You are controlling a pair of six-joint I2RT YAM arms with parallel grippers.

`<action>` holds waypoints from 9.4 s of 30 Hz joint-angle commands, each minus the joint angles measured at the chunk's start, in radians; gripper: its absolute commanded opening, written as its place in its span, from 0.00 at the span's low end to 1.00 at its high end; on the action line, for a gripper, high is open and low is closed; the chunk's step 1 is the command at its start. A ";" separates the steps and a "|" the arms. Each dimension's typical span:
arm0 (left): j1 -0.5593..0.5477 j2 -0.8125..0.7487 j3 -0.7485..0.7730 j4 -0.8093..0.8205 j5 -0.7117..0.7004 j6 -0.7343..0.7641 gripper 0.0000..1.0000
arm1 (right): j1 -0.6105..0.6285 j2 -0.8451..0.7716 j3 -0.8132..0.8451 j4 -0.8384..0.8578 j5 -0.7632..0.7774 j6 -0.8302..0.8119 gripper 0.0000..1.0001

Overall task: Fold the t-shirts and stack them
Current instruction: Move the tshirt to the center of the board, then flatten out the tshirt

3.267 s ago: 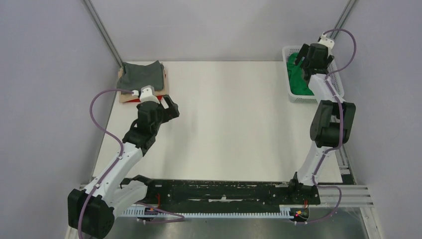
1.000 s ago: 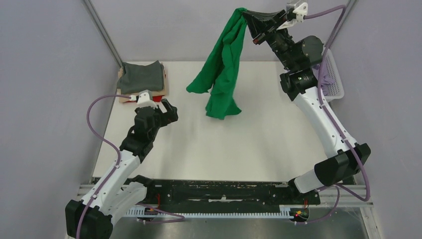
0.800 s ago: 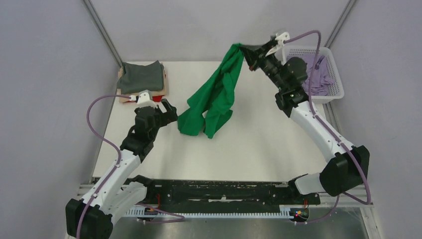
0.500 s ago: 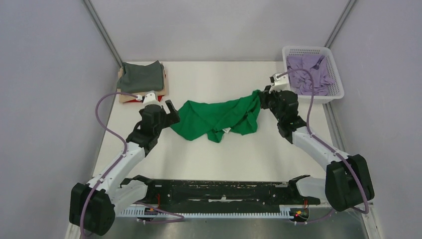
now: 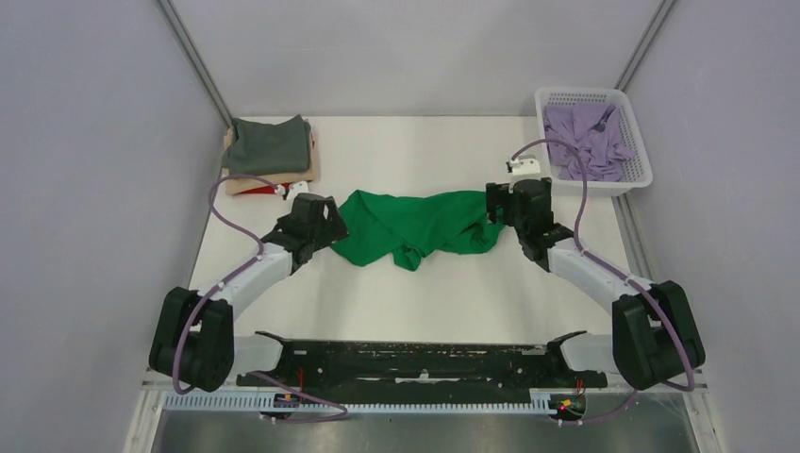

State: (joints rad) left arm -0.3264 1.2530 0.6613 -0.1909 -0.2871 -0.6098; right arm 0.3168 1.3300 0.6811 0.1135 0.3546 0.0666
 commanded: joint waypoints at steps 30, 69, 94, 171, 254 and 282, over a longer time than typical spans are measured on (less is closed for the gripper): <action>0.105 0.469 0.186 0.147 0.197 -0.095 0.02 | 0.443 0.087 0.022 0.065 -0.395 -0.210 0.93; 0.067 -0.022 0.134 0.096 0.042 -0.022 0.02 | 0.366 -0.246 -0.079 0.108 0.034 -0.155 0.00; 0.037 -0.741 0.479 0.148 0.188 0.117 0.02 | 0.349 -0.697 0.483 -0.112 -0.321 -0.318 0.00; -0.034 0.259 0.288 0.109 0.201 -0.064 1.00 | 0.007 0.119 0.060 0.050 -0.433 0.068 0.98; -0.160 0.758 0.859 -0.055 0.208 0.094 1.00 | 0.301 -0.070 -0.198 -0.003 -0.231 0.226 0.98; -0.122 -0.009 -0.007 -0.307 -0.079 -0.208 0.77 | 0.288 -0.199 -0.198 -0.232 -0.078 0.247 0.98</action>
State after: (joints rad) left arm -0.4591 1.2160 0.6518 -0.5243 -0.3836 -0.7666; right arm 0.6056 1.1149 0.4892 -0.1287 0.2504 0.3042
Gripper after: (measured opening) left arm 0.811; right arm 0.979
